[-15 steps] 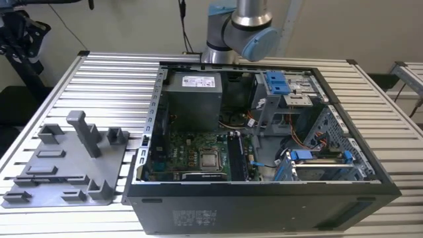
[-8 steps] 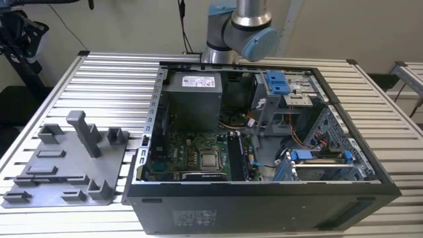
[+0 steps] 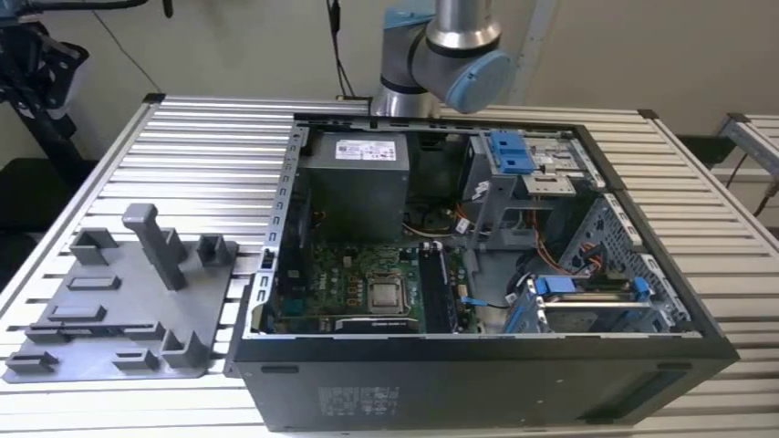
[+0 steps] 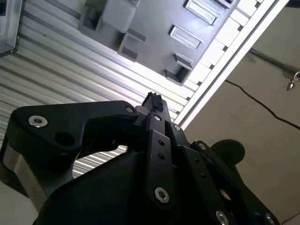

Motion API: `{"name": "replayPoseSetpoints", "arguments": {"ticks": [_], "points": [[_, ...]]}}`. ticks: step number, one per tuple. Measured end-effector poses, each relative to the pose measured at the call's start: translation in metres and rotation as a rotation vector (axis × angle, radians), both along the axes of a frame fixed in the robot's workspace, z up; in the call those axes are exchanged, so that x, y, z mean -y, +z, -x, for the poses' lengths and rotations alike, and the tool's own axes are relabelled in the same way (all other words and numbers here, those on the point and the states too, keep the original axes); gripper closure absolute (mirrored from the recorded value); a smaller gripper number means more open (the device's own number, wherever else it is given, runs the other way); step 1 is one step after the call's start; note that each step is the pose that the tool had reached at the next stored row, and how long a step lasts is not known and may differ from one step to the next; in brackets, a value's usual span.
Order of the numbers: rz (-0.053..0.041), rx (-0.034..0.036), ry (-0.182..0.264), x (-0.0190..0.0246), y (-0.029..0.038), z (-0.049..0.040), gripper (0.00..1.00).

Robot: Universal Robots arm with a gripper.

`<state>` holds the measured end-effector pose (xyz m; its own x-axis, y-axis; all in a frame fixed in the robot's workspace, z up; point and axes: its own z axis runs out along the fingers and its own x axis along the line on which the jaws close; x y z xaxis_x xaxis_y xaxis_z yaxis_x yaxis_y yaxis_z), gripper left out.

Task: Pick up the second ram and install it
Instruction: 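Reach for the second ram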

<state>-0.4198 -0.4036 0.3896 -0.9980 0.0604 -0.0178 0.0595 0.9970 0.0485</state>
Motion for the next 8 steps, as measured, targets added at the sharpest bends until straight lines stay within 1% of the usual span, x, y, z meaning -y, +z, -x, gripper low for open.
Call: {"name": "replayPoseSetpoints", "arguments": {"ticks": [1, 3, 5, 8], "points": [[-0.0001, 0.0, 0.0, 0.0018, -0.0003, 0.0, 0.89], [-0.0001, 0.0, 0.0, 0.0083, -0.0013, 0.0, 0.89], [-0.0001, -0.0001, 0.0, 0.0134, -0.0023, 0.0, 0.89], [0.0, -0.0001, 0.0, 0.0246, -0.0036, -0.0002, 0.89]]}}
